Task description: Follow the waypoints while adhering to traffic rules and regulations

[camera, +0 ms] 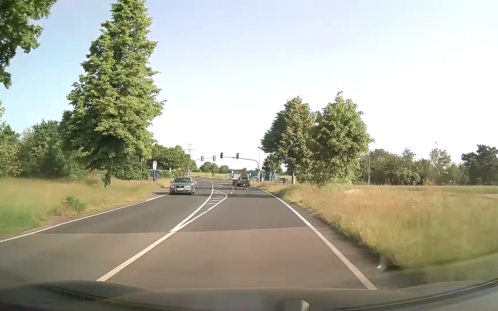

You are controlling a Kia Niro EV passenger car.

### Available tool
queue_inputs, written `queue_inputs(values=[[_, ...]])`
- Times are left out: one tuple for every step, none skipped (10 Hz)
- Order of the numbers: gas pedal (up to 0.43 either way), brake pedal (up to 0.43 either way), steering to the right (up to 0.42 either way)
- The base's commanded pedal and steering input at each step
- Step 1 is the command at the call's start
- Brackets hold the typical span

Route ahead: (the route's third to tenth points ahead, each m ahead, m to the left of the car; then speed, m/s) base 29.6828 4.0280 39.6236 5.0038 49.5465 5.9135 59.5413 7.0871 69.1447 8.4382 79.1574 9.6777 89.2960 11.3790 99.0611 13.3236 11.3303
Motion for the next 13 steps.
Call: queue_inputs(values=[[0.0,0.03,-0.011],[0.0,0.037,-0.009],[0.0,0.049,-0.008],[0.0,0.055,-0.008],[0.0,0.079,-0.008],[0.0,0.104,-0.008],[0.0,0.116,-0.008],[0.0,0.122,-0.008],[0.0,0.122,-0.008],[0.0,0.122,-0.008],[0.0,0.122,-0.008],[0.0,0.122,-0.009],[0.0,0.122,-0.01]])
